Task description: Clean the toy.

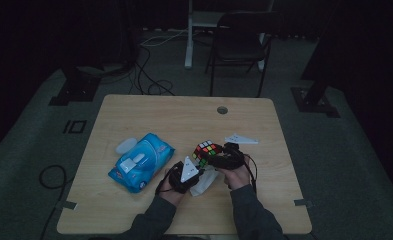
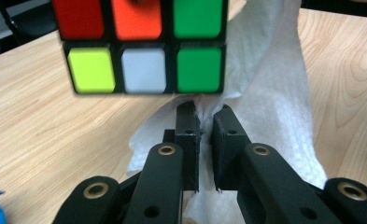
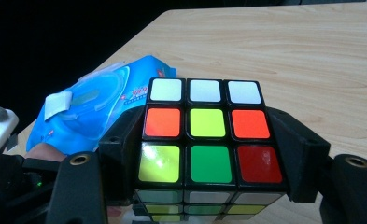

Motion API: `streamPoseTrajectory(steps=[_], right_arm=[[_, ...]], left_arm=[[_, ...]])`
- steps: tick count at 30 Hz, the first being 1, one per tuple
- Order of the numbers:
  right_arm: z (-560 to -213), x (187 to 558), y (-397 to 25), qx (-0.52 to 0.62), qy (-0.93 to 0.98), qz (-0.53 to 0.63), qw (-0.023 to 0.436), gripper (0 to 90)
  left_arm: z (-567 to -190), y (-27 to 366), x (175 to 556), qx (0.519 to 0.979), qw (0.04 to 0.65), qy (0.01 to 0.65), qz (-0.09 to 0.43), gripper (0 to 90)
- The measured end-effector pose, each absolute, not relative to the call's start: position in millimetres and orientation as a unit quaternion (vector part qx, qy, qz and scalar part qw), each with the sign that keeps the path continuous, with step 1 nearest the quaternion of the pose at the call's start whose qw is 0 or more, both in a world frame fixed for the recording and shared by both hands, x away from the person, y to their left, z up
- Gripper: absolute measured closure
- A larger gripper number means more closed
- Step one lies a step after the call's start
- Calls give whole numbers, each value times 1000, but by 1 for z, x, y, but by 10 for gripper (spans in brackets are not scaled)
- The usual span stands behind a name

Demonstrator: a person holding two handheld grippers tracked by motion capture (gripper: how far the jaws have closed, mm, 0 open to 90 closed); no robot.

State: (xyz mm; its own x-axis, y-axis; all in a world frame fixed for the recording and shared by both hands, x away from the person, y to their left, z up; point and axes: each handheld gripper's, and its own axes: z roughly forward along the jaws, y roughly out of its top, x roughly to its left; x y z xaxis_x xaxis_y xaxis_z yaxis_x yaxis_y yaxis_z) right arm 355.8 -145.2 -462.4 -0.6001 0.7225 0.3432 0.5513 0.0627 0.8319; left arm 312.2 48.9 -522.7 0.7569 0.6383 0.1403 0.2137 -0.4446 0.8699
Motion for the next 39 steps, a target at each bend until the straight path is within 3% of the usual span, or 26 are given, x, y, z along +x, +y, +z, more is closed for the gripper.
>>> streamPoseTrajectory(steps=[39], right_arm=[[-469, 353, -149, 433, 733, 521, 66, 339]], left_arm=[[-510, 82, 334, 770, 486, 332, 247, 842]])
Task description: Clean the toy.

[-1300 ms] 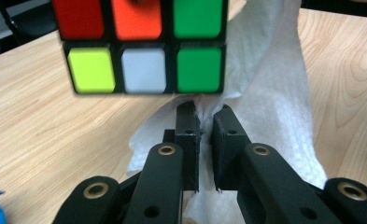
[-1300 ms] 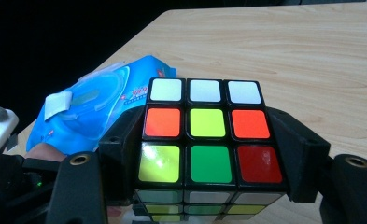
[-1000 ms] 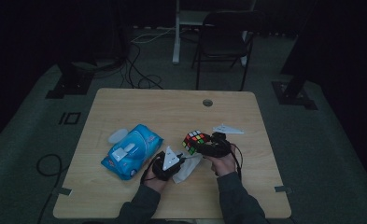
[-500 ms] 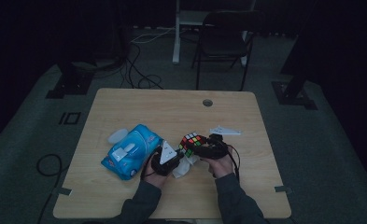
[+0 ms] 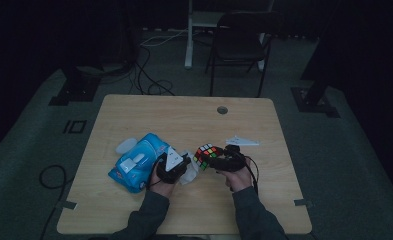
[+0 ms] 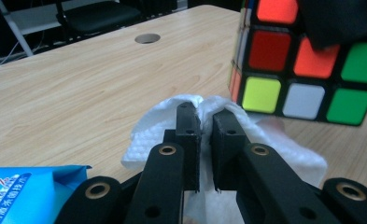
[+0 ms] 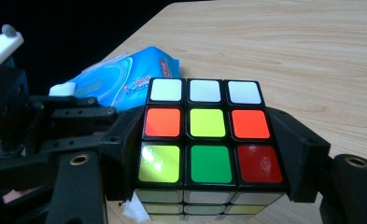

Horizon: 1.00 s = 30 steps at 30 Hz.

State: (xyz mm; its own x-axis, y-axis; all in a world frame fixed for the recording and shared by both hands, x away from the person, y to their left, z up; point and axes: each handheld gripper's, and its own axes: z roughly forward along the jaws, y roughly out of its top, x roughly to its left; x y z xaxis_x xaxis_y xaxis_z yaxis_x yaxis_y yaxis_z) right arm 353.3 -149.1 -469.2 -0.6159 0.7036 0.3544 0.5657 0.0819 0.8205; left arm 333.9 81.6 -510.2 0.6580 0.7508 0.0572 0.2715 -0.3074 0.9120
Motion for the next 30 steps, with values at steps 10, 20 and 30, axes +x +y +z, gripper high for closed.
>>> streamPoseTrajectory(steps=[10, 20, 30], right_arm=[[-466, 354, -146, 434, 729, 525, 70, 340], [-465, 354, -146, 436, 723, 532, 69, 340], [-464, 358, -140, 438, 720, 534, 71, 340]], left_arm=[[-510, 83, 336, 767, 490, 336, 242, 842], [-514, 79, 336, 776, 483, 330, 235, 841], [-515, 63, 328, 790, 486, 303, 219, 841]])
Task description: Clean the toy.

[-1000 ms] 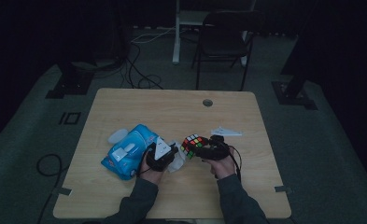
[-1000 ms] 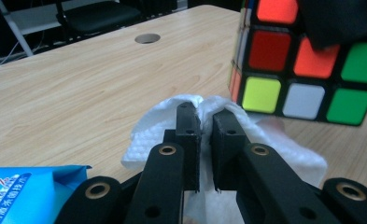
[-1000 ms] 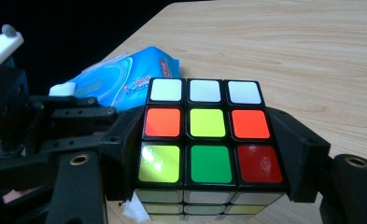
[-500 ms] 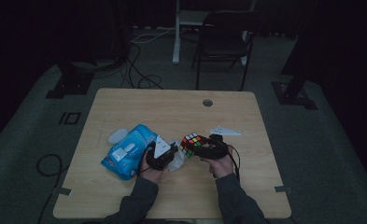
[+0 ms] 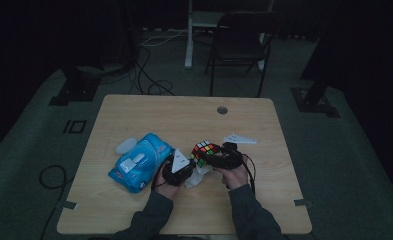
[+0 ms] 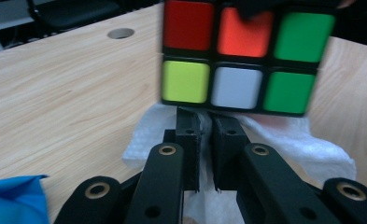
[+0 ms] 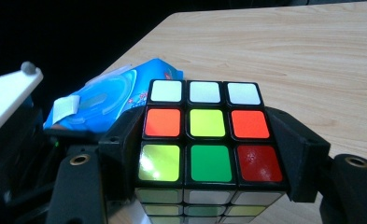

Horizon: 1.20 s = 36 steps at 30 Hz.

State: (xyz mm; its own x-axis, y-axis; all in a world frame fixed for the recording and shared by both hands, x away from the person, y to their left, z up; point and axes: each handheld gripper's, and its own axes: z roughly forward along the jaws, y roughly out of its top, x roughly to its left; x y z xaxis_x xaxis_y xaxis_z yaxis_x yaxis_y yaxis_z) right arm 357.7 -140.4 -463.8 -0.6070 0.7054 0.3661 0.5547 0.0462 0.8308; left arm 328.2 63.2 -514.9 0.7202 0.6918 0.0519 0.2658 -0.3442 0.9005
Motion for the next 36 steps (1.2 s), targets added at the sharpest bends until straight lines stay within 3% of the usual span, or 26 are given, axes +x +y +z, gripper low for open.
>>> streamPoseTrajectory(steps=[10, 36], right_arm=[[-463, 361, -142, 444, 712, 540, 69, 340], [-459, 353, -149, 435, 706, 557, 46, 339]], left_arm=[[-516, 46, 316, 804, 488, 270, 208, 840], [-508, 72, 342, 762, 503, 335, 231, 837]])
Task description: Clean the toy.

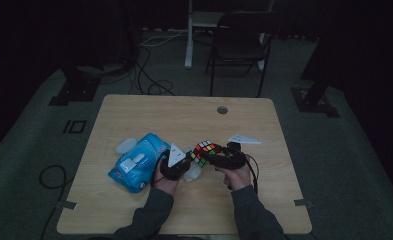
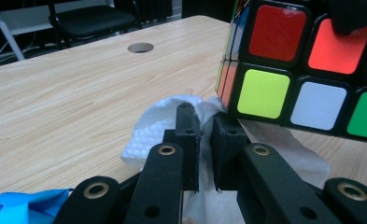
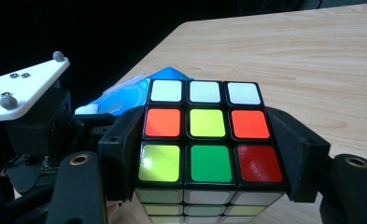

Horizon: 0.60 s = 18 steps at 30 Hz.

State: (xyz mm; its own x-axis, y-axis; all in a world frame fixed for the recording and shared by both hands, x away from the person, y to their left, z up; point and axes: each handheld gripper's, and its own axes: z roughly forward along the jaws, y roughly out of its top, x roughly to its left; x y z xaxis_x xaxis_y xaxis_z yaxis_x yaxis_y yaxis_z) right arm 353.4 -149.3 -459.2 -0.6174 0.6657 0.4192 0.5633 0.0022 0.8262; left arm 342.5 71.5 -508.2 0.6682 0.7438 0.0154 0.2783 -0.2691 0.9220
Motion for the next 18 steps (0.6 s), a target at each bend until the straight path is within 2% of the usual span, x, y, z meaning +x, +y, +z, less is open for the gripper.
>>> streamPoseTrajectory(steps=[18], right_arm=[[-462, 359, -147, 446, 692, 568, 28, 340]], left_arm=[[-521, 46, 335, 777, 515, 311, 188, 837]])
